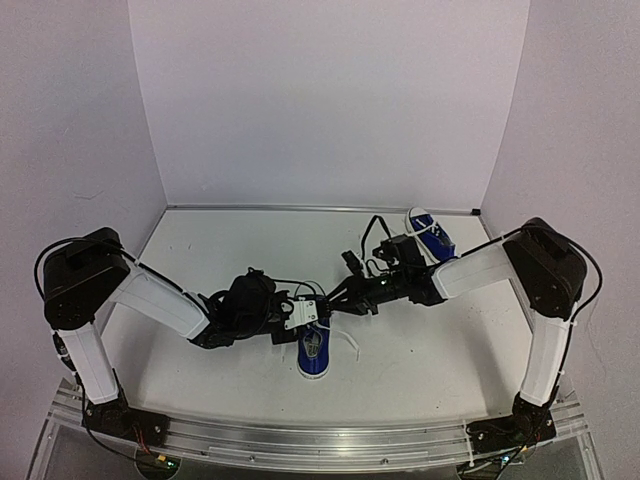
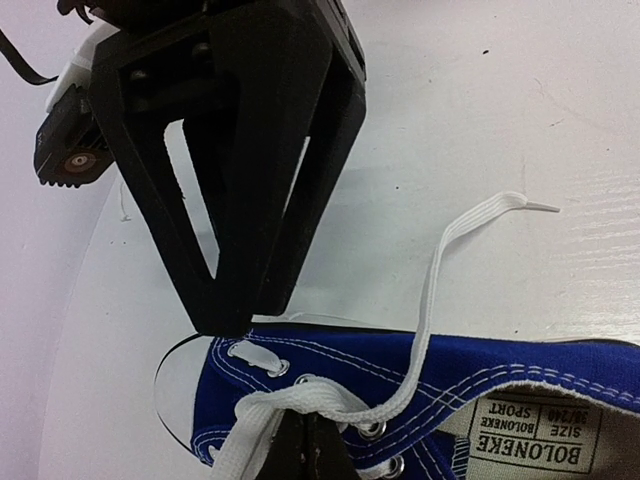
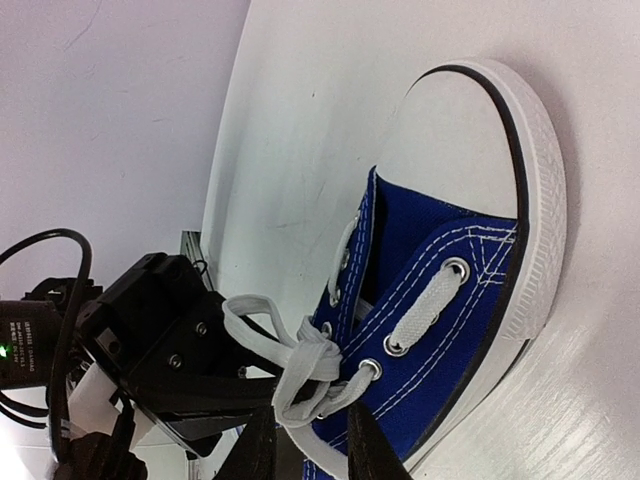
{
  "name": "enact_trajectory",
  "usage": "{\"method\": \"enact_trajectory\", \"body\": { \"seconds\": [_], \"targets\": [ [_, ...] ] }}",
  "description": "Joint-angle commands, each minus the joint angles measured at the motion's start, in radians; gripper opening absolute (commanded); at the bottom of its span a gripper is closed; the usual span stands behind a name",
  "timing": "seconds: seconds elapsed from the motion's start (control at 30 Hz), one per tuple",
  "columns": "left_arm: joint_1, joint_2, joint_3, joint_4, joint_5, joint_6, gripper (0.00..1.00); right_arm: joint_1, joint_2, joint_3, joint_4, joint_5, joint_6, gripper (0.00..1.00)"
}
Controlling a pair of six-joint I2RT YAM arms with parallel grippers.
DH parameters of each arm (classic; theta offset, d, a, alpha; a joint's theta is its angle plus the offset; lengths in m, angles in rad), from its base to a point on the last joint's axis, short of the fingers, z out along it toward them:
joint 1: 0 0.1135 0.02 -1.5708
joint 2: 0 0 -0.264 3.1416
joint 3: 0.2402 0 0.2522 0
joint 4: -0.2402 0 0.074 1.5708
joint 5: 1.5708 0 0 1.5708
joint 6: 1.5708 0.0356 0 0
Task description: Tie the shoes
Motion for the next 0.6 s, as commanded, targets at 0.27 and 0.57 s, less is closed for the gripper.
{"method": "enact_trajectory", "body": {
  "seconds": [0.27,0.57],
  "targets": [
    [-0.003,0.0,0.011,-0.013,0.007,0.025,0.0,0.031,0.061,0.063,-0.032,0.005,-0.02,0.17],
    [-0.003,0.002,0.016,-0.014,0.008,0.033,0.0,0.05,0.071,0.082,-0.028,-0.036,-0.025,0.17]
  ]
}}
